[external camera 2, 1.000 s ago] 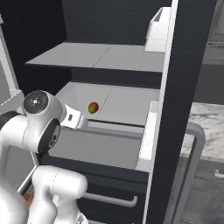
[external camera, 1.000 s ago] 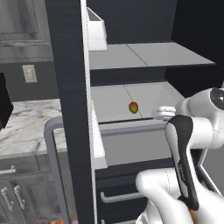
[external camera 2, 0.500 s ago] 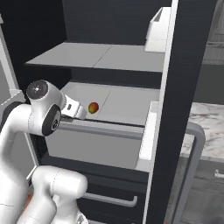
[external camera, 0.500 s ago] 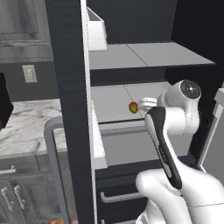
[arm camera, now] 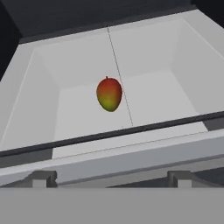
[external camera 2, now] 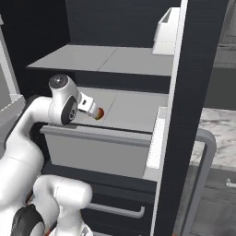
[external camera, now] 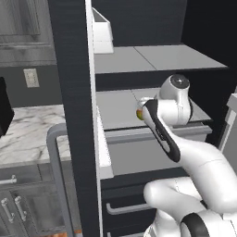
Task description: Place the cold items (peach and mango) from the fridge in one tupperware on the dining counter. Place the warm items (hot dog and kebab skewer) in the stove area in another tupperware.
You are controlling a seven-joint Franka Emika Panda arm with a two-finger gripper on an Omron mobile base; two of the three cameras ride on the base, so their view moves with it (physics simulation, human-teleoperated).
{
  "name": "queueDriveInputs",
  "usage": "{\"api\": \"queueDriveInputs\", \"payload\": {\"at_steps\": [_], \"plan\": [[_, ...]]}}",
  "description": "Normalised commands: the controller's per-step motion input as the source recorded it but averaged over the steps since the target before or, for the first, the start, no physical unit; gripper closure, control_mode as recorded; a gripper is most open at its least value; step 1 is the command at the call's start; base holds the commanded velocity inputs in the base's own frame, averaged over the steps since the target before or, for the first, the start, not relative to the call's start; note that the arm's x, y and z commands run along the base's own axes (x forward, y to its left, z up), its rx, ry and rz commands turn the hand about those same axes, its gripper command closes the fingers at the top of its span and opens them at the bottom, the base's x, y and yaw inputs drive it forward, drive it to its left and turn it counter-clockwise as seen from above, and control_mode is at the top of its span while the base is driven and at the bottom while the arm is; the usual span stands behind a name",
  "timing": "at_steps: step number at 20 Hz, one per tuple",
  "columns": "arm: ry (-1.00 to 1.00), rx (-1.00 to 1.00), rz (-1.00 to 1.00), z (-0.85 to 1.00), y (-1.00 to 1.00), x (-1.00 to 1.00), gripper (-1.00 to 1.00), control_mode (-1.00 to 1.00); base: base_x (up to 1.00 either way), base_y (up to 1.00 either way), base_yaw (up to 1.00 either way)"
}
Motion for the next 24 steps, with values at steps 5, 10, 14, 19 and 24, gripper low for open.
{"api": "queueDriveInputs", "payload": {"at_steps": [5, 10, 14, 19, 24], "plan": [[0.01, 0.00, 0.04, -0.58, -0.03, 0.74, -1.00, -1.00, 0.00, 0.00, 0.00], [0.00, 0.00, 0.02, -0.42, 0.00, 0.60, -1.00, -1.00, 0.00, 0.00, 0.00], [0.00, 0.00, 0.02, -0.27, 0.00, 0.60, -1.00, -1.00, 0.00, 0.00, 0.00], [0.00, 0.00, 0.01, -0.31, 0.00, 0.58, -1.00, -1.00, 0.00, 0.00, 0.00], [0.00, 0.00, 0.02, -0.22, 0.00, 0.58, -1.00, -1.00, 0.00, 0.00, 0.00]]}}
